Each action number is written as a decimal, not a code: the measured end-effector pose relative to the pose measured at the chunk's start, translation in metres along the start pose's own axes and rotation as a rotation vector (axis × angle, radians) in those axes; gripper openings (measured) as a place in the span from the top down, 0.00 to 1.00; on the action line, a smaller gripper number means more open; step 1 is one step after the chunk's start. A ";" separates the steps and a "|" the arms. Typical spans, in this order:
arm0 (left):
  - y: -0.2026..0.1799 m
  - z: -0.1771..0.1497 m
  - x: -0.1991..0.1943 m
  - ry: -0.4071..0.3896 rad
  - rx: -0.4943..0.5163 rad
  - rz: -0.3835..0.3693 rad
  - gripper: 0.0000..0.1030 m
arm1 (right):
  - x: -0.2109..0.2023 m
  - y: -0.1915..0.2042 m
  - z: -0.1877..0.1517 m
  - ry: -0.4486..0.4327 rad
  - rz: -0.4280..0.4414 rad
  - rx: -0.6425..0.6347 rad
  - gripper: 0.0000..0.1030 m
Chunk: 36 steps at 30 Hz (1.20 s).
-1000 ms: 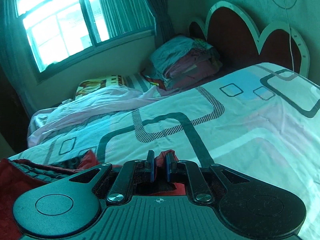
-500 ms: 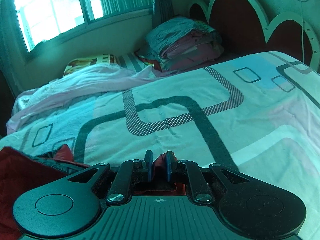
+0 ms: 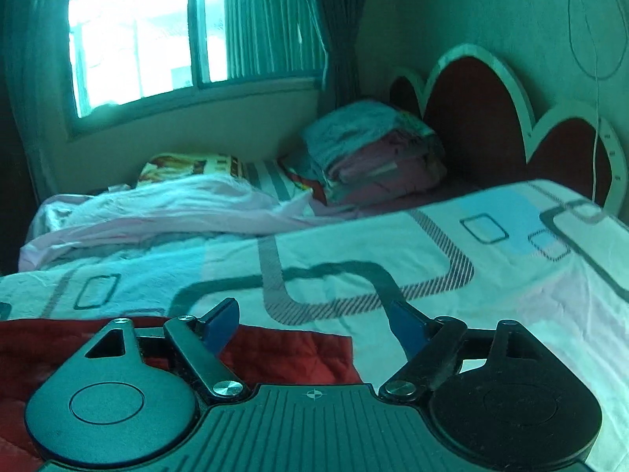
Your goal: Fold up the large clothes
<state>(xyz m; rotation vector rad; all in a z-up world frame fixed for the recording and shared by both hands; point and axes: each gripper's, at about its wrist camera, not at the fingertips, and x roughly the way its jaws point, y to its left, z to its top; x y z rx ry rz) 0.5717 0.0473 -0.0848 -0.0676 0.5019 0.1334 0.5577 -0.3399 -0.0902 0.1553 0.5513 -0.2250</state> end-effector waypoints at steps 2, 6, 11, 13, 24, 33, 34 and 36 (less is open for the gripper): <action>-0.005 -0.004 -0.012 -0.009 0.025 -0.028 0.12 | -0.008 0.010 -0.004 0.015 0.024 -0.015 0.37; -0.044 -0.031 -0.015 0.000 0.183 -0.119 0.13 | -0.004 0.042 -0.030 0.061 0.062 -0.095 0.37; -0.069 -0.061 0.017 0.034 0.273 -0.047 0.25 | 0.030 0.063 -0.059 0.103 0.012 -0.152 0.37; -0.063 -0.065 0.031 0.060 0.225 -0.026 0.24 | 0.042 0.061 -0.065 0.098 -0.022 -0.169 0.37; -0.050 -0.069 0.053 0.127 0.166 -0.020 0.19 | 0.077 0.039 -0.079 0.101 -0.136 -0.192 0.32; -0.049 -0.044 0.008 0.118 0.163 -0.061 0.18 | 0.005 0.050 -0.054 0.053 0.007 -0.148 0.33; -0.050 -0.043 0.002 0.117 0.167 -0.075 0.18 | -0.001 0.054 -0.055 0.049 0.023 -0.157 0.33; -0.053 -0.042 -0.008 0.126 0.178 -0.098 0.17 | -0.014 0.062 -0.061 0.042 0.041 -0.176 0.33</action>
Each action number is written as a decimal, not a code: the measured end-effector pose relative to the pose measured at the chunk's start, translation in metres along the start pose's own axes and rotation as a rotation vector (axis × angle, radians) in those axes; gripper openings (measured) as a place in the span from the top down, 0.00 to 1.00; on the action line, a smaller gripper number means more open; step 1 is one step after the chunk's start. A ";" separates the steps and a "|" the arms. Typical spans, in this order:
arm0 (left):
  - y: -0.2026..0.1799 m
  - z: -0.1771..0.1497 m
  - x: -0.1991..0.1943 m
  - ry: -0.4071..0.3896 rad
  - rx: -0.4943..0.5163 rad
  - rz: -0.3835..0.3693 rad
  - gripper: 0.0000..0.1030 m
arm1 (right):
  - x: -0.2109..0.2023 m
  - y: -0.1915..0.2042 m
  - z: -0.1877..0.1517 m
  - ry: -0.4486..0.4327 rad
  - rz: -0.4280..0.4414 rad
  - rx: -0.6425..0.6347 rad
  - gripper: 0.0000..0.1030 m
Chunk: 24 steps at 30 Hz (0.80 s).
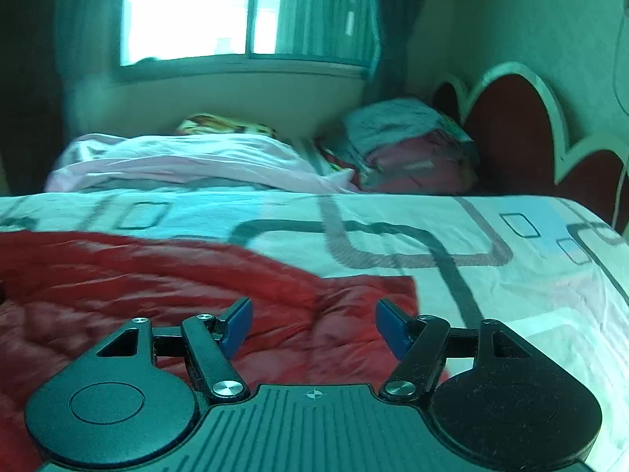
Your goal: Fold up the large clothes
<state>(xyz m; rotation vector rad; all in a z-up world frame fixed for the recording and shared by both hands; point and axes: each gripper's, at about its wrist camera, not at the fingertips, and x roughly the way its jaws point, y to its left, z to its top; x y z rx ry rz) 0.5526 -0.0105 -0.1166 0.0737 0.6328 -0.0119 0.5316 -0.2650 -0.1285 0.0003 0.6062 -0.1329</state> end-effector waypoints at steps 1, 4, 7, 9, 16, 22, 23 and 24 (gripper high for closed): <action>-0.002 -0.002 -0.004 0.004 0.005 -0.010 0.17 | -0.005 0.005 -0.003 0.000 0.004 -0.008 0.33; -0.004 -0.013 -0.012 0.026 -0.001 -0.026 0.17 | -0.014 0.012 -0.013 0.012 0.013 -0.005 0.33; -0.002 -0.032 -0.014 0.042 0.008 -0.012 0.14 | -0.019 0.010 -0.026 0.025 -0.004 -0.005 0.33; 0.001 -0.043 -0.011 0.026 0.023 0.022 0.13 | -0.016 0.002 -0.036 0.038 -0.037 -0.002 0.33; 0.000 -0.056 0.009 0.025 0.048 0.061 0.13 | 0.013 -0.014 -0.060 0.074 -0.108 -0.037 0.32; 0.001 -0.051 0.014 0.060 0.050 0.064 0.12 | 0.021 -0.015 -0.063 0.086 -0.115 -0.046 0.30; 0.001 -0.049 0.012 0.067 0.059 0.069 0.13 | 0.020 -0.017 -0.060 0.095 -0.107 -0.042 0.30; 0.000 -0.047 0.011 0.073 0.067 0.073 0.13 | 0.016 -0.020 -0.056 0.100 -0.099 -0.028 0.30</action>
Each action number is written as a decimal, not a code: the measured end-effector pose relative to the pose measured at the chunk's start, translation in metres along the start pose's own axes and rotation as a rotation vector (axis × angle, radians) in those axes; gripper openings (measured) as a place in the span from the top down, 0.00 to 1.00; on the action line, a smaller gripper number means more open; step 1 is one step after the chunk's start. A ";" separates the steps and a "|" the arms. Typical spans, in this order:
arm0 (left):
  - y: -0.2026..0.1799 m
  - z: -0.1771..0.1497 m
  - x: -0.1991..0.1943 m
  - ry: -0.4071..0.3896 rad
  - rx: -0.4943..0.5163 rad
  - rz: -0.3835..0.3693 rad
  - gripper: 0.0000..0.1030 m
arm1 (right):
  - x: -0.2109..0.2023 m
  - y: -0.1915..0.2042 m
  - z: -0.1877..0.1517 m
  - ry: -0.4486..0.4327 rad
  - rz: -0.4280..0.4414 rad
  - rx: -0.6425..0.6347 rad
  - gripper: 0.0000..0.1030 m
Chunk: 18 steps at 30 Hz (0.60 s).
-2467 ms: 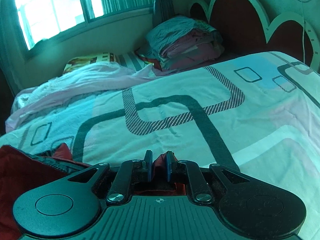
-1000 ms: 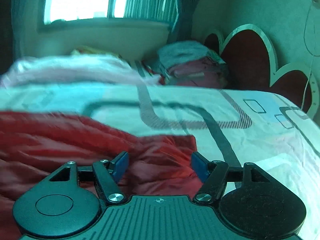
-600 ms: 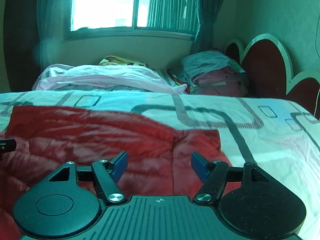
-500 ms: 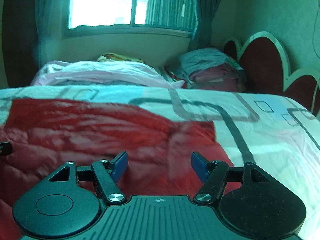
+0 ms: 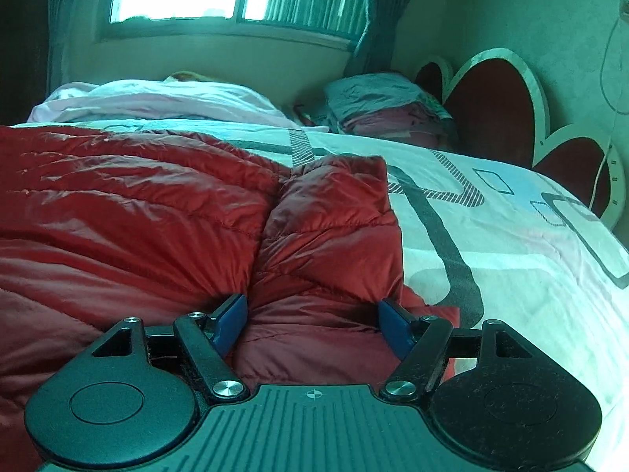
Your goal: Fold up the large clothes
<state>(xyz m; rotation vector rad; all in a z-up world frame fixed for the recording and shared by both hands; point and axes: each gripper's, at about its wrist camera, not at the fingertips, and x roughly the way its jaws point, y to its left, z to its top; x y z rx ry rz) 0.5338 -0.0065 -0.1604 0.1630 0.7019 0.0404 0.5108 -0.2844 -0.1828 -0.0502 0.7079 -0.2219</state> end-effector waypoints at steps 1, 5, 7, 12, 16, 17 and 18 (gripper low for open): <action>0.000 0.002 -0.003 0.004 0.005 0.003 0.13 | -0.005 -0.004 0.002 -0.001 0.010 0.018 0.30; 0.004 0.003 -0.026 -0.002 -0.005 0.013 0.15 | -0.038 -0.011 0.002 -0.042 0.071 0.034 0.30; 0.006 0.002 -0.040 -0.013 -0.011 0.005 0.15 | -0.054 -0.012 -0.001 -0.059 0.088 0.034 0.30; 0.012 -0.016 -0.066 -0.008 -0.027 -0.026 0.14 | -0.085 -0.006 -0.021 -0.061 0.120 0.002 0.30; 0.019 -0.039 -0.055 0.013 -0.027 0.005 0.09 | -0.082 -0.009 -0.040 -0.018 0.079 -0.007 0.30; 0.023 -0.040 -0.050 0.025 -0.042 -0.004 0.06 | -0.078 -0.011 -0.042 -0.009 0.070 -0.015 0.30; 0.028 -0.040 -0.047 0.040 -0.069 -0.008 0.05 | -0.073 -0.013 -0.042 -0.002 0.067 -0.019 0.30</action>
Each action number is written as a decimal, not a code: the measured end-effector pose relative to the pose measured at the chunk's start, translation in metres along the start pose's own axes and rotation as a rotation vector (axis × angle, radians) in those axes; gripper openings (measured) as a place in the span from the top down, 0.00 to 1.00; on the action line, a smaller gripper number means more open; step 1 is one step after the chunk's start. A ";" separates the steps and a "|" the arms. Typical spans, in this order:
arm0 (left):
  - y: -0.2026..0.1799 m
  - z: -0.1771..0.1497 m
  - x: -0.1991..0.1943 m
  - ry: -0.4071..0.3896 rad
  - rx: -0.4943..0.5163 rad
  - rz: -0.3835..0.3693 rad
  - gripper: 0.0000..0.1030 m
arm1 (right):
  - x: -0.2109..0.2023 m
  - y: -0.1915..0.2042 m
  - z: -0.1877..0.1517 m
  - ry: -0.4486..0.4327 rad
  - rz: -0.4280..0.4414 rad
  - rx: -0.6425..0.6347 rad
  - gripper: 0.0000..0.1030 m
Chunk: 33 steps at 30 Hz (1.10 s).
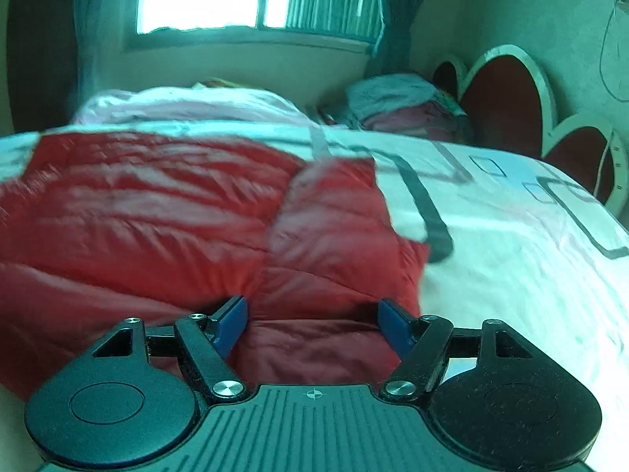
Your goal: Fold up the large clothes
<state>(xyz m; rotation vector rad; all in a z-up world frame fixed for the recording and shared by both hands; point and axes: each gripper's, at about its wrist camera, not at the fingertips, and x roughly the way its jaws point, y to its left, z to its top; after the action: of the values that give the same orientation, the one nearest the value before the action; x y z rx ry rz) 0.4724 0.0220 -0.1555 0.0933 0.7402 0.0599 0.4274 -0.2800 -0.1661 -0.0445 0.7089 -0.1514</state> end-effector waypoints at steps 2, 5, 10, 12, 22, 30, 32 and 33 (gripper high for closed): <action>0.007 0.005 -0.001 0.035 -0.049 -0.004 0.07 | -0.002 -0.001 0.006 0.023 -0.002 0.015 0.30; 0.011 0.006 -0.017 0.036 -0.049 0.003 0.12 | -0.023 -0.001 0.007 -0.005 -0.004 0.021 0.30; 0.031 -0.006 -0.040 0.075 -0.116 -0.035 0.11 | -0.053 -0.008 -0.005 0.009 0.005 0.072 0.30; 0.040 -0.012 -0.047 0.099 -0.155 -0.047 0.11 | -0.063 -0.010 -0.010 0.026 0.014 0.106 0.30; 0.071 -0.043 -0.052 0.223 -0.390 -0.206 0.06 | -0.080 -0.035 -0.042 0.169 0.102 0.330 0.30; 0.075 -0.033 -0.032 0.207 -0.526 -0.269 0.03 | -0.063 -0.051 -0.045 0.207 0.168 0.478 0.30; 0.074 -0.029 -0.026 0.196 -0.544 -0.275 0.03 | -0.058 -0.054 -0.042 0.199 0.190 0.505 0.24; 0.074 -0.028 -0.023 0.190 -0.552 -0.276 0.03 | -0.055 -0.056 -0.041 0.194 0.198 0.524 0.21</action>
<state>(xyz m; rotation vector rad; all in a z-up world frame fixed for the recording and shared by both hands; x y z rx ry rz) 0.4347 0.0952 -0.1525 -0.5466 0.8963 0.0076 0.3520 -0.3265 -0.1565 0.5467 0.8438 -0.1485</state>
